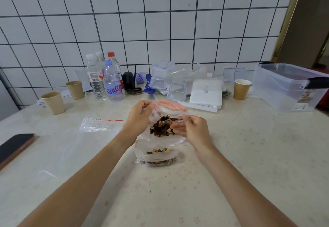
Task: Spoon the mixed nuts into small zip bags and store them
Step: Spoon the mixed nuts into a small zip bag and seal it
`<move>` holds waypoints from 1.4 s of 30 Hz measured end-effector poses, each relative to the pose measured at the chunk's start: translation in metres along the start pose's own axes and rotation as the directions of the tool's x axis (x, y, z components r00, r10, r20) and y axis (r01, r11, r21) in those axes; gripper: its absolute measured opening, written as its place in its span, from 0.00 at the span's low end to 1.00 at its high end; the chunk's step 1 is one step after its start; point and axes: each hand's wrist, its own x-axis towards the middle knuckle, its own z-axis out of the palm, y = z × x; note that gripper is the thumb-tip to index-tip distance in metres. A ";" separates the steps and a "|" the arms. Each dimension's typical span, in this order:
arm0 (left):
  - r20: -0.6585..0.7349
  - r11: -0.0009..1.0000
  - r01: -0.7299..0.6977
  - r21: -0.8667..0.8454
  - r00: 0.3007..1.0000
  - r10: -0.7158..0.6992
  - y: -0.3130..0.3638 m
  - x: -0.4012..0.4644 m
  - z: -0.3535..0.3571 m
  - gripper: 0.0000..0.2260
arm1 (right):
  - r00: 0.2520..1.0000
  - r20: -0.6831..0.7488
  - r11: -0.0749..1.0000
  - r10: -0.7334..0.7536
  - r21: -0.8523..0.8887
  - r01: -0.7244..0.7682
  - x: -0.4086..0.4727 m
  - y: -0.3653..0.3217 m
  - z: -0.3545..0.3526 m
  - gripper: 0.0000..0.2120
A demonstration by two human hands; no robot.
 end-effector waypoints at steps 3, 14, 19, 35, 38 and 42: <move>0.009 1.000 -0.011 -0.007 1.000 0.011 0.003 0.001 -0.003 0.06 | 0.995 0.010 0.991 0.102 0.085 -0.103 0.000 -0.002 -0.002 0.12; -0.003 0.998 -0.017 0.058 1.000 0.017 0.011 0.003 -0.009 0.06 | 0.985 -0.055 0.974 0.165 0.165 -0.154 0.003 -0.014 -0.012 0.15; -0.015 0.993 -0.024 0.119 1.000 0.026 0.012 -0.005 -0.022 0.09 | 0.992 -0.073 0.991 0.103 0.098 -0.096 0.003 -0.024 -0.020 0.16; 0.476 0.701 -0.472 0.535 0.854 0.211 0.005 -0.065 -0.048 0.05 | 0.987 0.127 0.964 -0.102 -0.231 0.130 -0.012 -0.042 -0.027 0.17; 0.490 0.705 -0.487 0.515 0.842 0.225 -0.002 -0.067 -0.048 0.03 | 0.965 0.200 0.921 -0.173 -0.316 0.230 -0.017 -0.041 -0.023 0.17; 0.455 0.811 -0.465 0.356 0.844 0.284 -0.005 -0.068 -0.048 0.04 | 0.833 0.320 0.719 -0.450 -0.423 0.551 -0.029 -0.043 -0.017 0.19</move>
